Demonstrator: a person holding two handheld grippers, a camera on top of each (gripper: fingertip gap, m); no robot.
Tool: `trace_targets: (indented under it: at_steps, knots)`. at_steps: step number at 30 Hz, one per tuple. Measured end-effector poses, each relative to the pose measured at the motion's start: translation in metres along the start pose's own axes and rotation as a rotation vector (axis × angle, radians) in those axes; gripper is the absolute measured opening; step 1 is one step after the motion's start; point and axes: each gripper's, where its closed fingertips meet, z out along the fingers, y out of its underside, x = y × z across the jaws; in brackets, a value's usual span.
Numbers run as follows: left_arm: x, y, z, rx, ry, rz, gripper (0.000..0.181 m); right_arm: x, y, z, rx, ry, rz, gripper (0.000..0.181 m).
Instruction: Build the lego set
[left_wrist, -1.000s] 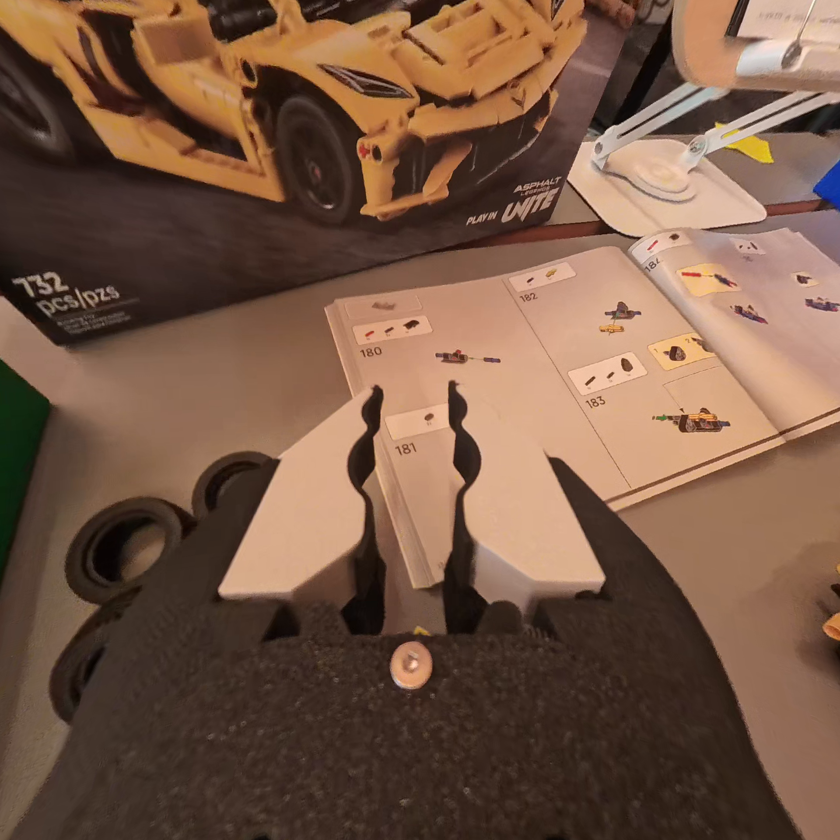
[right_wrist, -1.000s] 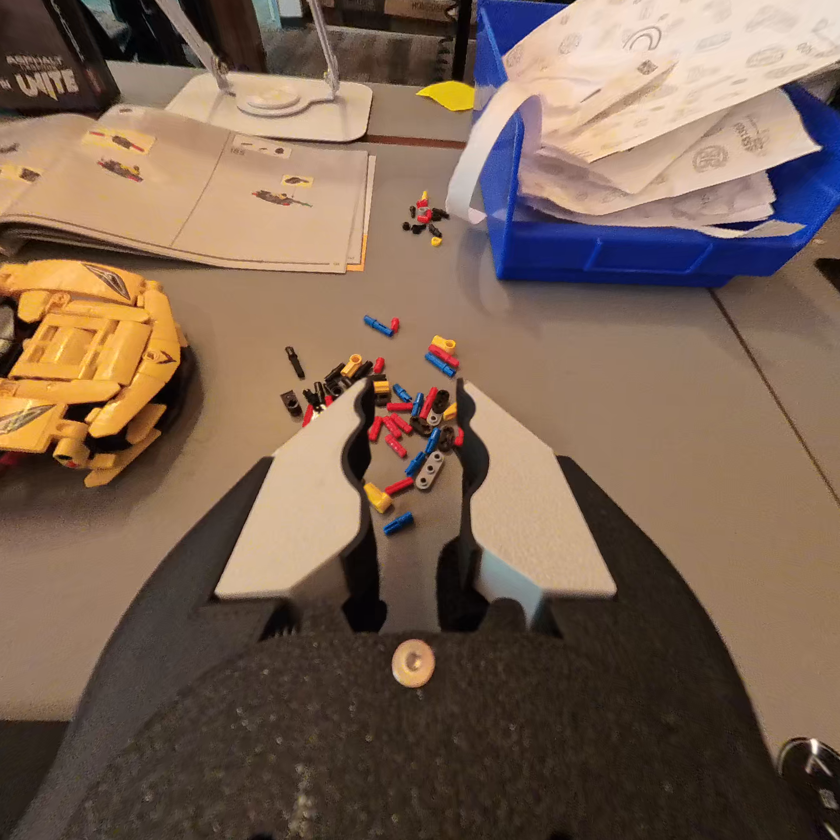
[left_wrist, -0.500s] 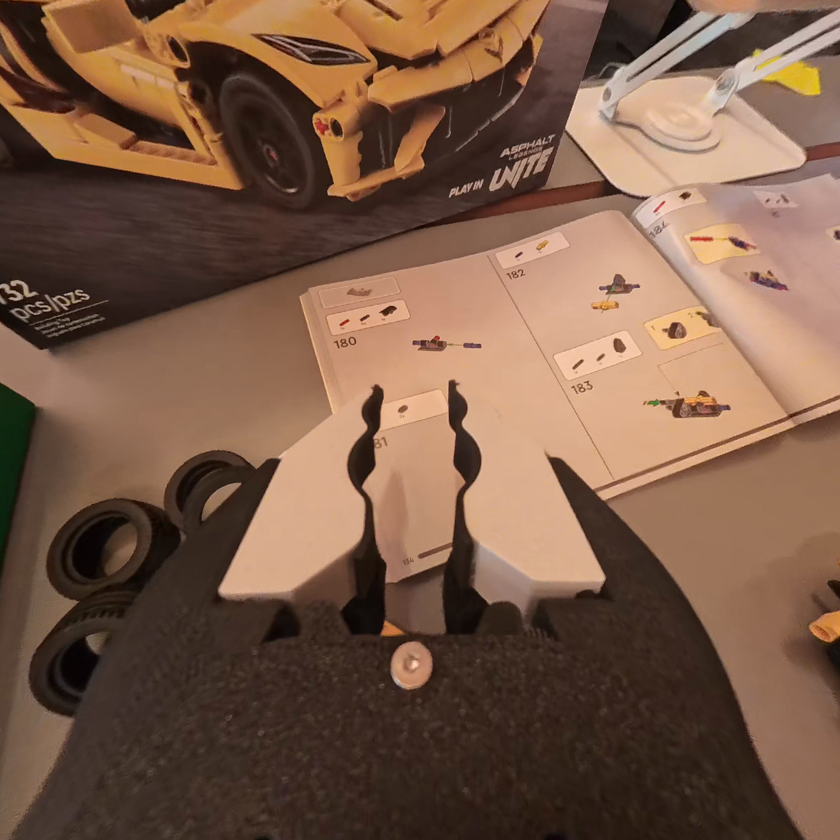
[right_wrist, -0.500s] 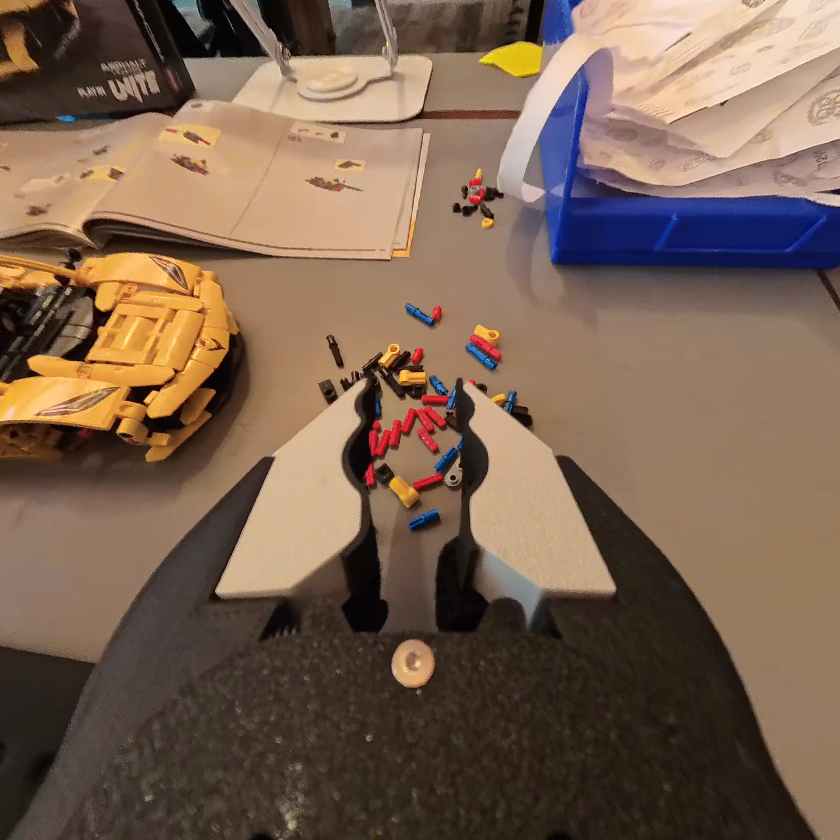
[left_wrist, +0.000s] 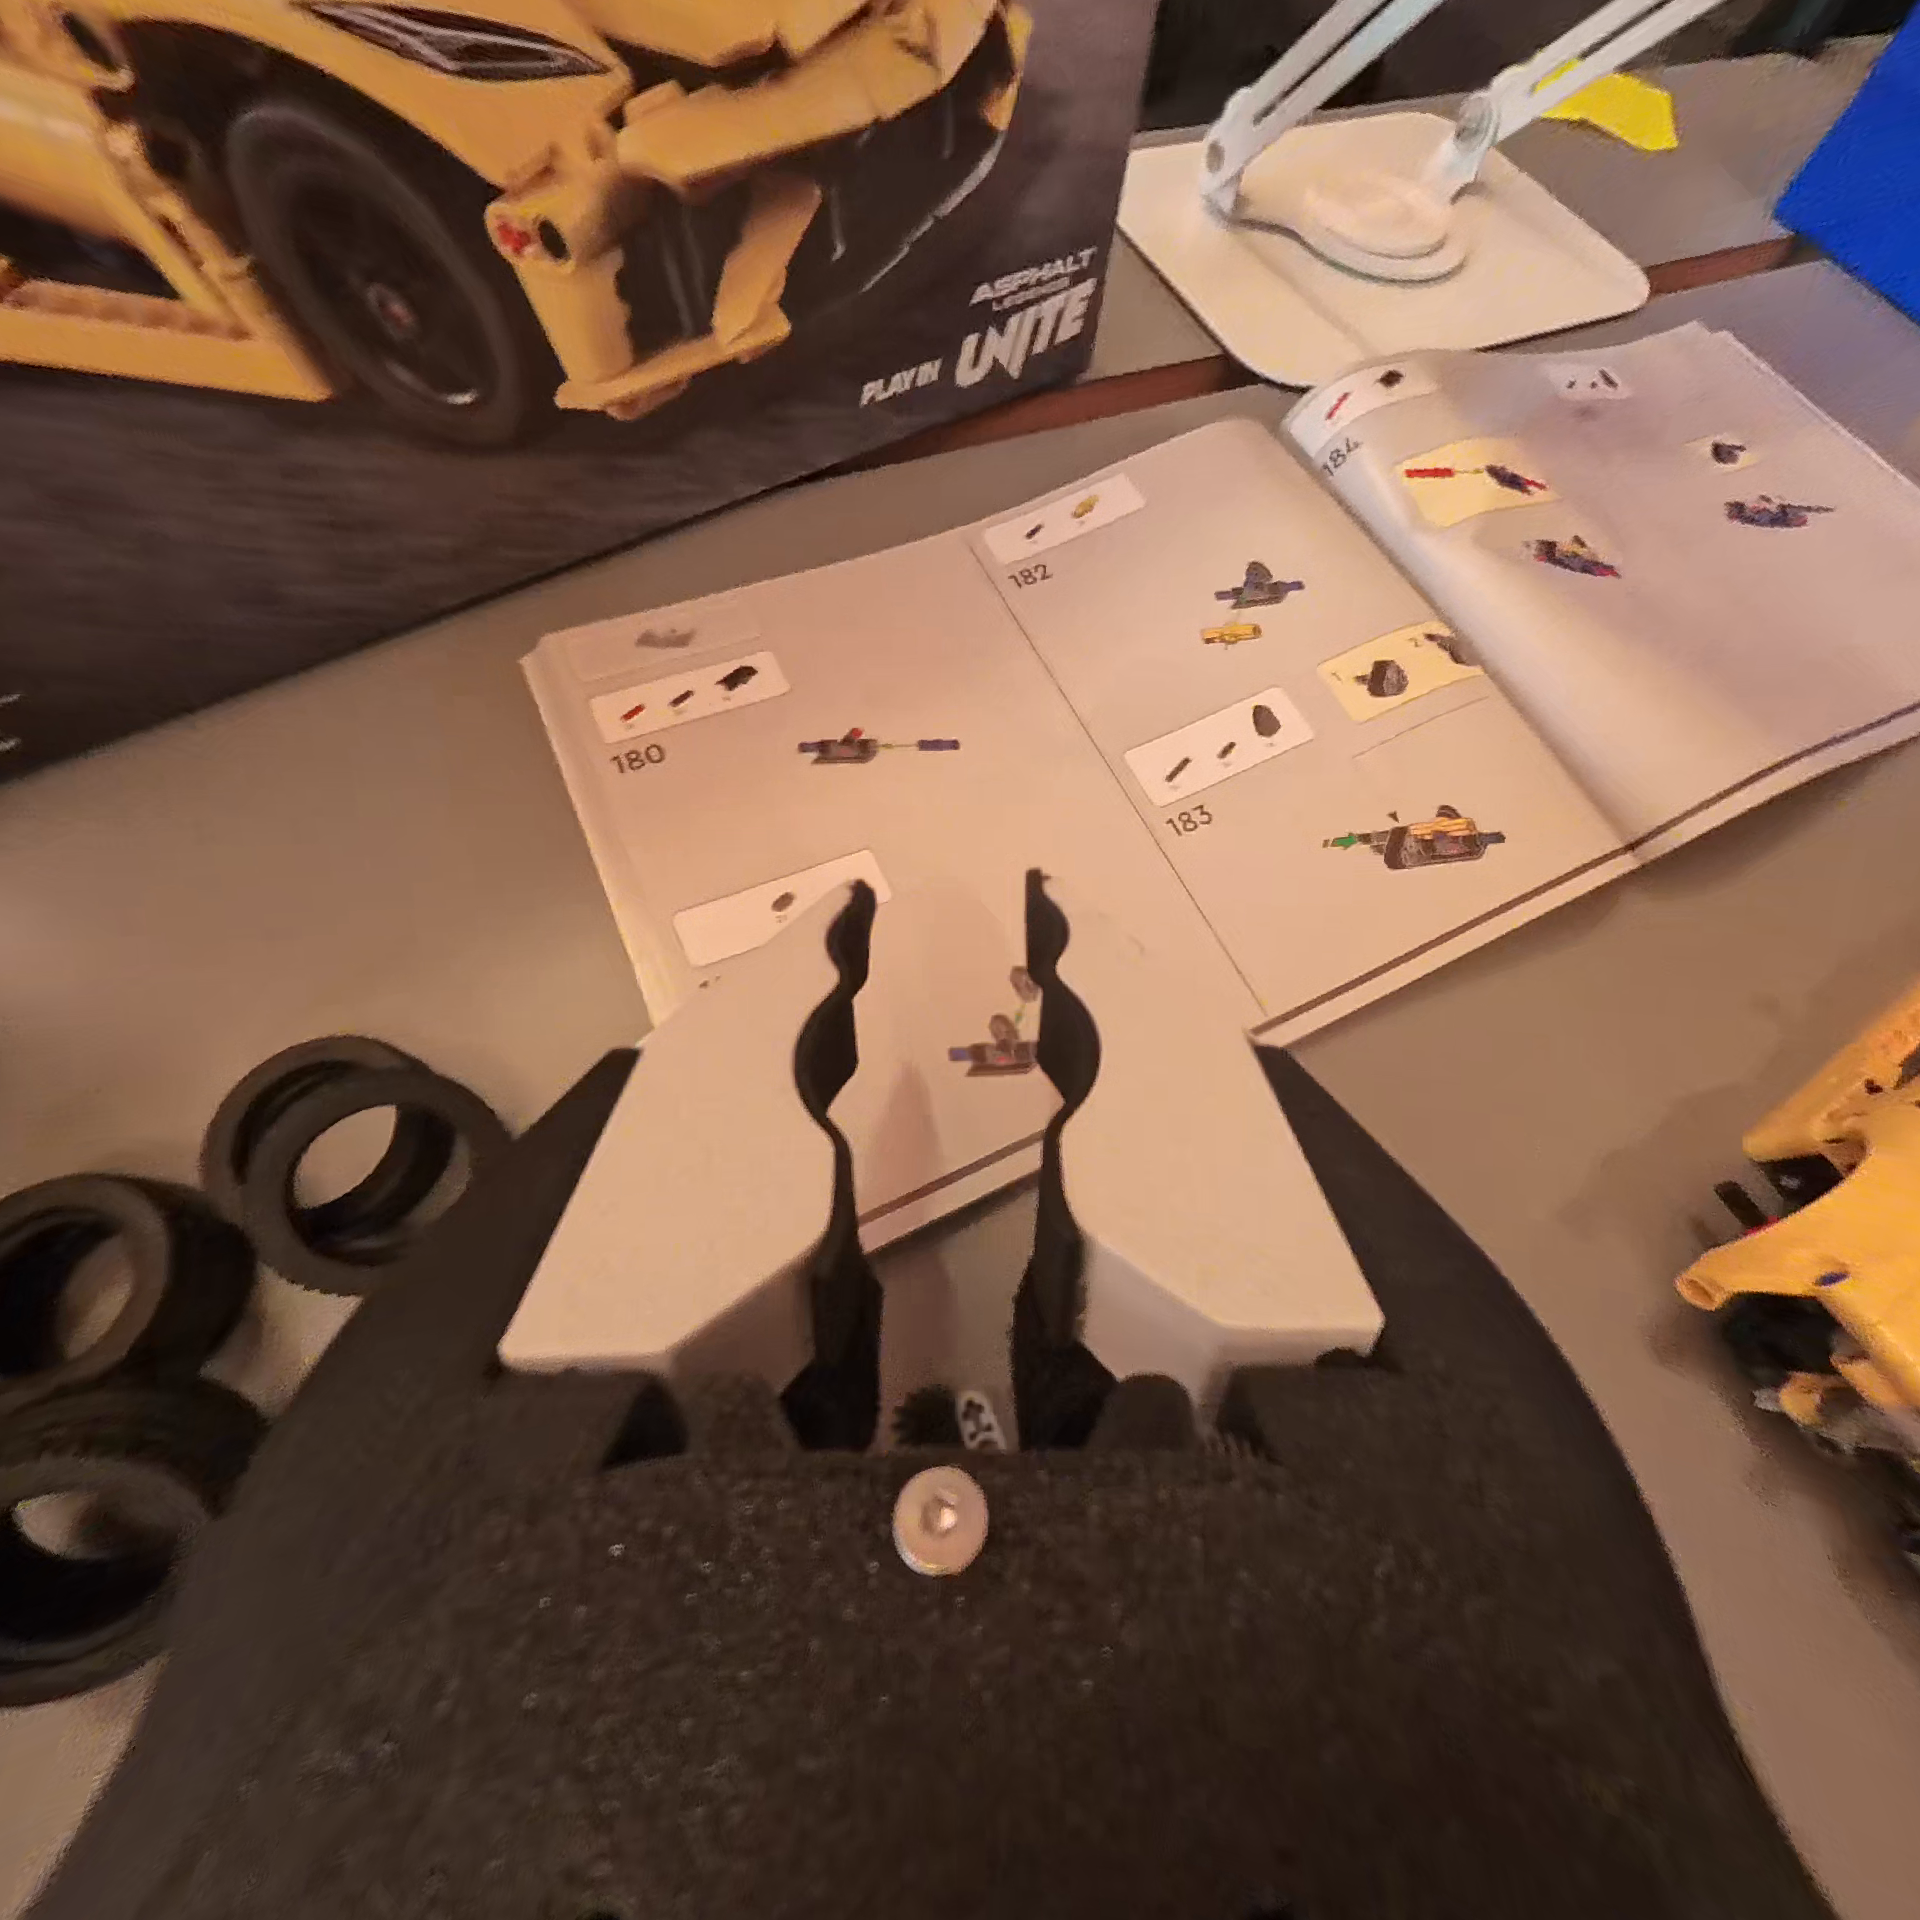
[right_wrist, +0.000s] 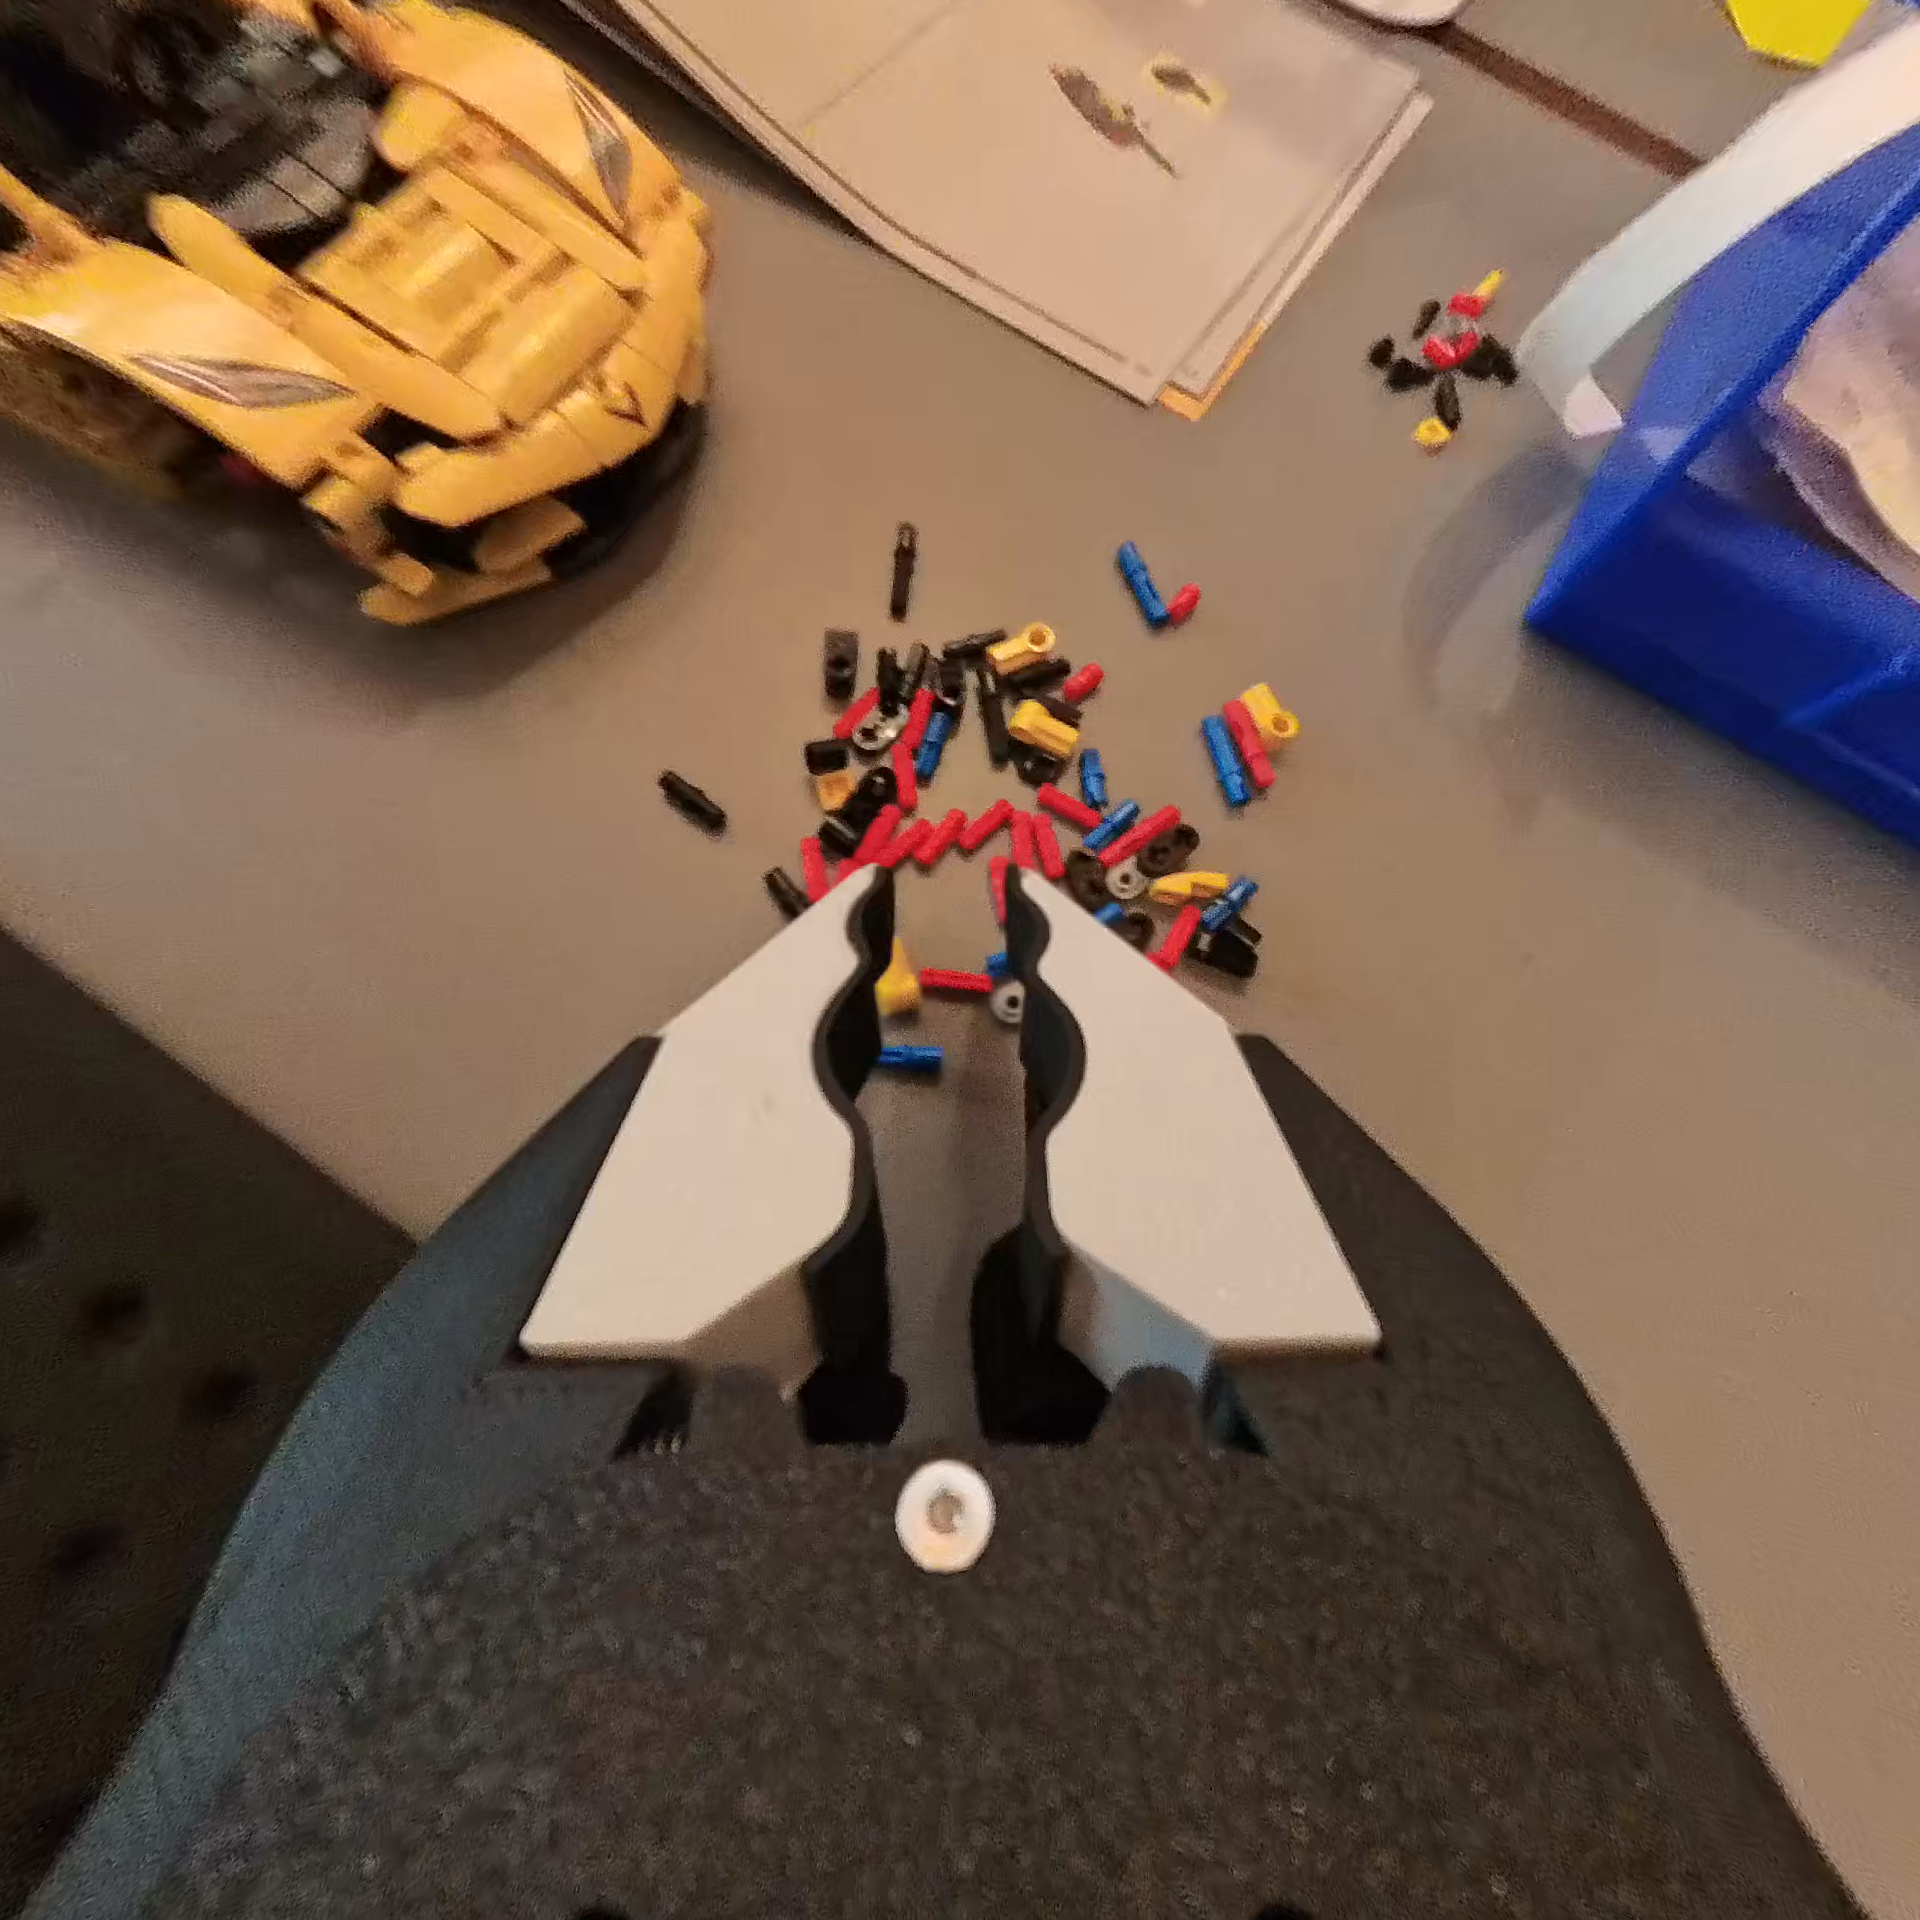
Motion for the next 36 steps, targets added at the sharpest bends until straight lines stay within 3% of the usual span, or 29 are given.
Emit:
trace_targets:
  at_steps: [11,15,17,19,22,27,29,32,35,36]
  knots:
    - [0.011,0.008,0.01,-0.041,-0.016,0.079,0.029,0.007,0.016,0.021,-0.078,-0.082,0.046,0.01]
    - [0.014,0.009,0.011,-0.051,-0.014,0.096,0.029,0.008,0.011,0.019,-0.093,-0.066,0.024,0.002]
    - [0.016,0.007,0.011,-0.043,-0.009,0.1,0.029,0.0,-0.006,0.01,-0.046,-0.082,0.021,0.002]
    - [0.02,0.005,0.01,-0.034,0.004,0.103,0.029,-0.027,-0.026,0.003,-0.009,-0.17,0.003,0.002]
    - [0.027,0.002,0.009,-0.028,0.022,0.116,0.029,-0.107,-0.051,0.0,0.03,-0.43,-0.086,0.002]
    - [0.053,-0.013,-0.002,0.032,0.102,0.177,0.03,-0.192,-0.061,0.041,-0.018,-0.536,-0.235,0.003]
    - [0.084,-0.02,-0.016,0.054,0.245,0.226,0.041,-0.213,-0.063,0.053,-0.042,-0.549,-0.3,0.003]
    - [0.149,-0.015,-0.051,0.048,0.505,0.297,0.079,-0.221,-0.056,0.068,-0.082,-0.494,-0.385,0.004]
    - [0.194,0.011,-0.075,0.014,0.573,0.464,0.102,-0.22,-0.059,0.07,-0.062,-0.465,-0.393,0.004]
    - [0.204,0.022,-0.079,-0.011,0.579,0.505,0.106,-0.217,-0.059,0.069,-0.063,-0.457,-0.379,0.018]
